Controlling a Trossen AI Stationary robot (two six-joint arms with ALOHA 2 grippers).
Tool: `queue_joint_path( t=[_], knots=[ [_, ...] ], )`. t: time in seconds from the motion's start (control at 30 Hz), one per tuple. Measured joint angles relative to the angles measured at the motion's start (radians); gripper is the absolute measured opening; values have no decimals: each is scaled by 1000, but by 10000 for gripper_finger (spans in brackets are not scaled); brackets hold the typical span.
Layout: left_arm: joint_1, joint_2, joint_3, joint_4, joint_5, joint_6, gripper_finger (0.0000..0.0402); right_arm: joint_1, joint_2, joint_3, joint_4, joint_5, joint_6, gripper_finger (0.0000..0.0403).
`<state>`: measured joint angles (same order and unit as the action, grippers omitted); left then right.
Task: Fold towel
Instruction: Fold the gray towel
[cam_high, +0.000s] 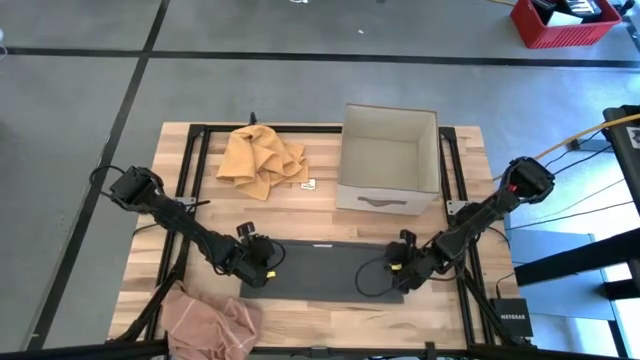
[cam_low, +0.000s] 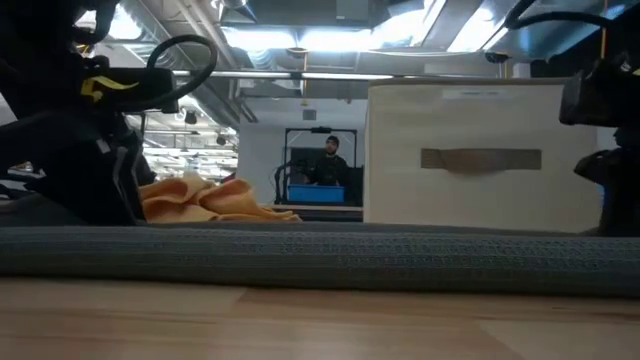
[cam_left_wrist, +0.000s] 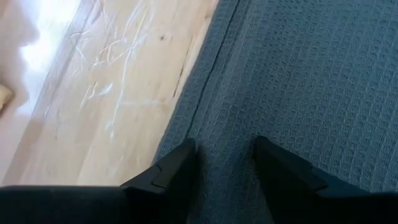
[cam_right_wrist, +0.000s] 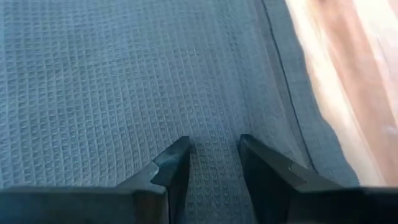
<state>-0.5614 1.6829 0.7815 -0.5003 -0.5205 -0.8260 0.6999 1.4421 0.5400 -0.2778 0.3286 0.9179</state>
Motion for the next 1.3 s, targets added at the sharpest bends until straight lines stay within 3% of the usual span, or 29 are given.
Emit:
queue_joint_path(
  t=[0.27,0.43,0.57,0.7,1.03,1.3],
  knots=[
    [11,-28,48,-39,-13,110,159,1,-121,112,-31,24,-19,143],
    [17,-60,150,10,-75,218,159,41,-155,145,-44,44,154,143],
    [25,-58,179,254,-78,394,159,114,-135,119,-10,-2,259,143],
    [53,-55,179,435,25,530,159,185,-131,97,-7,-43,447,151],
    [133,43,178,527,113,546,159,277,-131,-68,57,156,836,245],
    [139,142,178,544,122,530,159,267,-104,-160,199,230,929,256]
  ],
)
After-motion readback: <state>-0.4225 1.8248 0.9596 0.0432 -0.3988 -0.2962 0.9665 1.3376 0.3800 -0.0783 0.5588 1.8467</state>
